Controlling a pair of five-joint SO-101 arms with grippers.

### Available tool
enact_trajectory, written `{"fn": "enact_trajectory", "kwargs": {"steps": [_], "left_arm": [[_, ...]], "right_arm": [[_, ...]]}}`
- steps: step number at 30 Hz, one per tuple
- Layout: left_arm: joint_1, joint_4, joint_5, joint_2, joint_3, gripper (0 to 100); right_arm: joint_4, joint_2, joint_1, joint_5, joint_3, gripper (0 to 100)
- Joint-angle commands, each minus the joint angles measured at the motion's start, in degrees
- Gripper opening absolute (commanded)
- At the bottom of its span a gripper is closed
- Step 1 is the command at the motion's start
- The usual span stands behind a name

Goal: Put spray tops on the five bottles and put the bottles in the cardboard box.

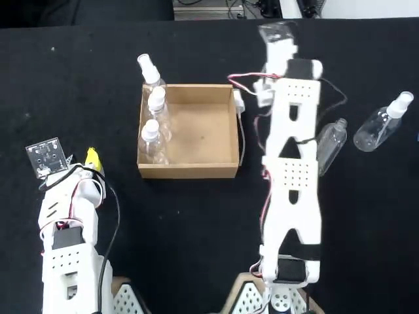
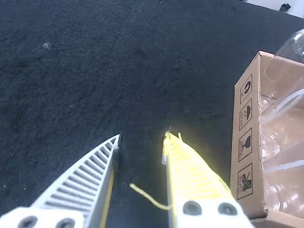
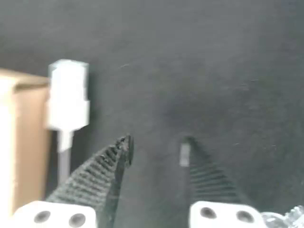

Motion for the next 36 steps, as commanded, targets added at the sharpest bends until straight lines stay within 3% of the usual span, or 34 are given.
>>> {"fn": "enact_trajectory", "kwargs": {"steps": [1,17,28,36], "left_arm": [[-0.5,-1.4,-0.5,-1.0,-0.7,13],[-0.5,-1.4,-0.5,-1.0,-0.6,13],[-0.5,-1.4,-0.5,-1.0,-0.6,13],[-0.5,-1.4,-0.5,-1.0,-0.6,13]], "right_arm": [[2.2,-6.2,-4.2,-0.5,-3.6,20.4],[-6.2,1.0,-8.0,-15.2,-3.8,18.8],[-8.9,4.3,-8.1,-15.2,-3.7,18.5],[-8.5,4.7,-4.1,-15.1,-3.9,18.5]]}}
